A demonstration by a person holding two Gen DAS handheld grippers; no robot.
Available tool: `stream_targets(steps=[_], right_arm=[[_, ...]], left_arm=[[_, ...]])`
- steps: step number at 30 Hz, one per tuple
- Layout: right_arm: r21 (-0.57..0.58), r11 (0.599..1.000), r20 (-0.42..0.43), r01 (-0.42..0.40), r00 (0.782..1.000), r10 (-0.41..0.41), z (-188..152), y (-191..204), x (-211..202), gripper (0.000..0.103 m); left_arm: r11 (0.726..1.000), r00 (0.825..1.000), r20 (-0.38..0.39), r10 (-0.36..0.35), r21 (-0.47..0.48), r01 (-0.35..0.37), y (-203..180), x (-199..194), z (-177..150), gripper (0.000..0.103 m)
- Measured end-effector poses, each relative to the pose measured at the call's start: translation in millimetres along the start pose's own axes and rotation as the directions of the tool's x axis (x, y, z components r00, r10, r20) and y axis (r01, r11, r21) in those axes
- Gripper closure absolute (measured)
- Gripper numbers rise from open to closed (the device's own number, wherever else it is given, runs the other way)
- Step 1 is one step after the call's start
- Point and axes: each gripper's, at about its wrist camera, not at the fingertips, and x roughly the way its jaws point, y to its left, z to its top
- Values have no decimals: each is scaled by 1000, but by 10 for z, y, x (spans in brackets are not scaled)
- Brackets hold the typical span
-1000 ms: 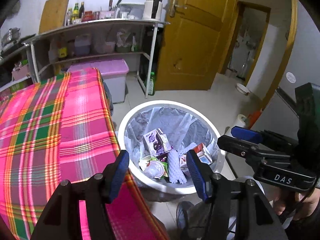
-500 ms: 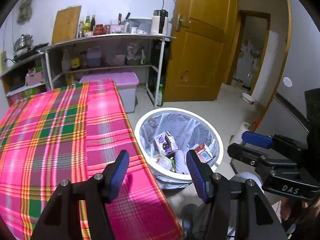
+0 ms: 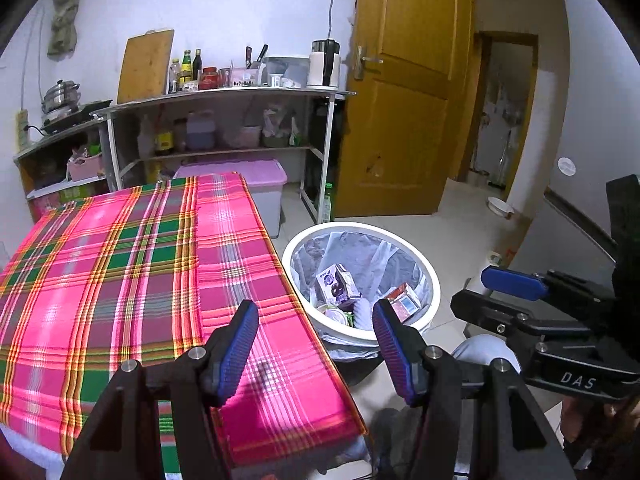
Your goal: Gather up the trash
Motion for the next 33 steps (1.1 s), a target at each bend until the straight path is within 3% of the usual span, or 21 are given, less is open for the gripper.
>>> stream_targets(steps=[33], right_arm=[[-4,1000,-8,-3,1000,3,-23,24,-1,45]], left_arm=[[1000,1000,-7,8,-8,-8,9,-34,-12,44]])
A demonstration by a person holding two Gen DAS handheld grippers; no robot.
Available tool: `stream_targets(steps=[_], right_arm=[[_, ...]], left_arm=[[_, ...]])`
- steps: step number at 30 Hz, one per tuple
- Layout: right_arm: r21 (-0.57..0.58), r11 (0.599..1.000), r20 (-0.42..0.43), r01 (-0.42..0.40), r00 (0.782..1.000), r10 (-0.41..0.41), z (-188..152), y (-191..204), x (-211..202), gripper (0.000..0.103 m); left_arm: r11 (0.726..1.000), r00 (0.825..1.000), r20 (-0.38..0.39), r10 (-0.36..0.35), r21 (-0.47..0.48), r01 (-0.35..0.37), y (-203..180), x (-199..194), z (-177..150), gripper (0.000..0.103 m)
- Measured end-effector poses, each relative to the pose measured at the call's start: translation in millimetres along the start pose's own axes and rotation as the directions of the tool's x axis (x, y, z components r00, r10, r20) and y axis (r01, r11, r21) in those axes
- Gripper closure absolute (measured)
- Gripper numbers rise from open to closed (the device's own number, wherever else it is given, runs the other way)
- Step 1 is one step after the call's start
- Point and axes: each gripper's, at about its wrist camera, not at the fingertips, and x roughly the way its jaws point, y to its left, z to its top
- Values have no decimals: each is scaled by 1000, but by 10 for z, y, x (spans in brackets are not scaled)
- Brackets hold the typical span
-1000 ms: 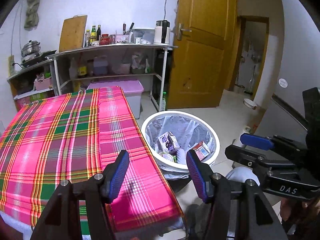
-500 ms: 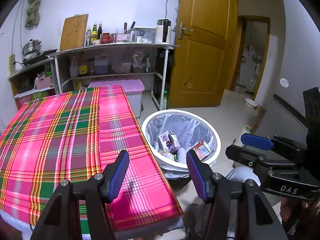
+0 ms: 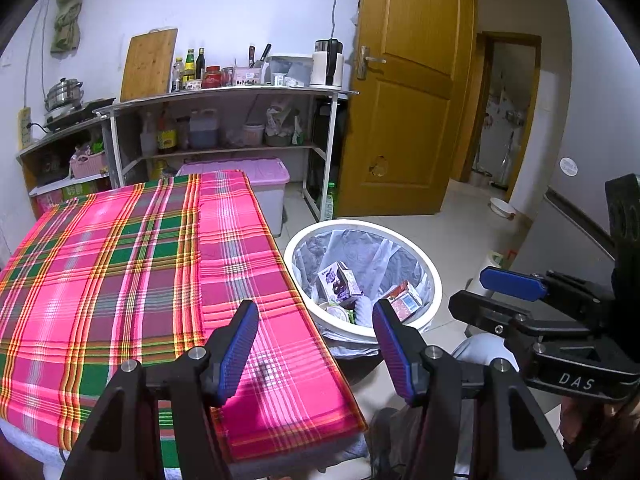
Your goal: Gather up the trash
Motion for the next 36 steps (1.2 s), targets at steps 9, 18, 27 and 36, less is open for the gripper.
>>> stream_targets(steps=[9,18,27,36], right_arm=[[-1,1000,0,0,1000,0,2,1,-2,45],[0,1000,-3,0,1000,0,3,11,16,45],[0,1000,-4,0,1000,0,-1,18,23,45],[-1,1000,-6,0,1000,0,-8,26,34,45]], left_arm=[[1000,1000,-2,-1,-3,1,1,7,4,44],[1000,1000,-7,1,-8,-1,31,27,-14,44],[1000,1000,-14,4,-15,-5,49,76,-41,44],[1000,1000,-17,11,-5,-11,40,81,-53,44]])
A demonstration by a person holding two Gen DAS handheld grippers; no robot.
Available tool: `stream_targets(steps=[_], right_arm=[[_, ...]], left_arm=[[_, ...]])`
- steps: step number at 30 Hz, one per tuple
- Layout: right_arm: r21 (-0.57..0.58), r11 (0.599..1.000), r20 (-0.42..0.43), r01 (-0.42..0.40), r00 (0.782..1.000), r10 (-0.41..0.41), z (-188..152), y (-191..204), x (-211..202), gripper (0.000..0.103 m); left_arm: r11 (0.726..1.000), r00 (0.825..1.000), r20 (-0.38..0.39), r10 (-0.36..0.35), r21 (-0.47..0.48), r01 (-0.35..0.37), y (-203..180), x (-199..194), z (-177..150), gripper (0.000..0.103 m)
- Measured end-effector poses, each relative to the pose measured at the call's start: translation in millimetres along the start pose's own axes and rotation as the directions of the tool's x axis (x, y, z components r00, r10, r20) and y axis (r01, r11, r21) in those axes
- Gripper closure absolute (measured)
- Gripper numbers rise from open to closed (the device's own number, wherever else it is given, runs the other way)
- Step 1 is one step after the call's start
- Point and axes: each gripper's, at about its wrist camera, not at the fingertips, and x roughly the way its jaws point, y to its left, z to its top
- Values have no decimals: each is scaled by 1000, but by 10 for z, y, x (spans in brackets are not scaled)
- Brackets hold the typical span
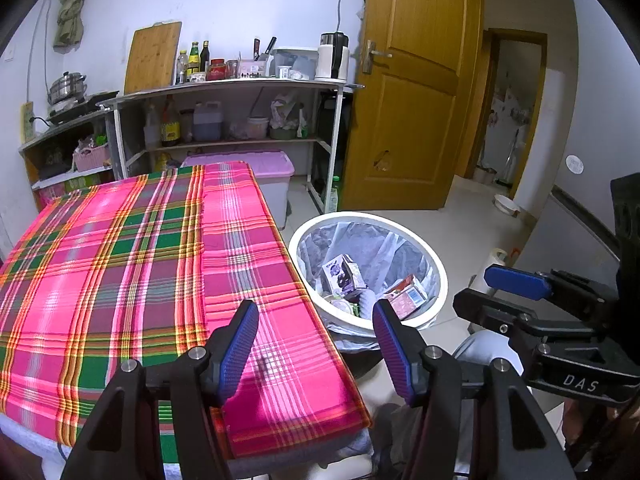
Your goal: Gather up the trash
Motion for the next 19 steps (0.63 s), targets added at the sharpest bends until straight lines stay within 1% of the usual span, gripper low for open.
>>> stream_targets(steps=[19], right_arm=[[1,1000,-2,-1,1000,1,-8,9,12,45]], left_arm=[[1000,1000,-3,1,3,-1,-37,16,-25,44]])
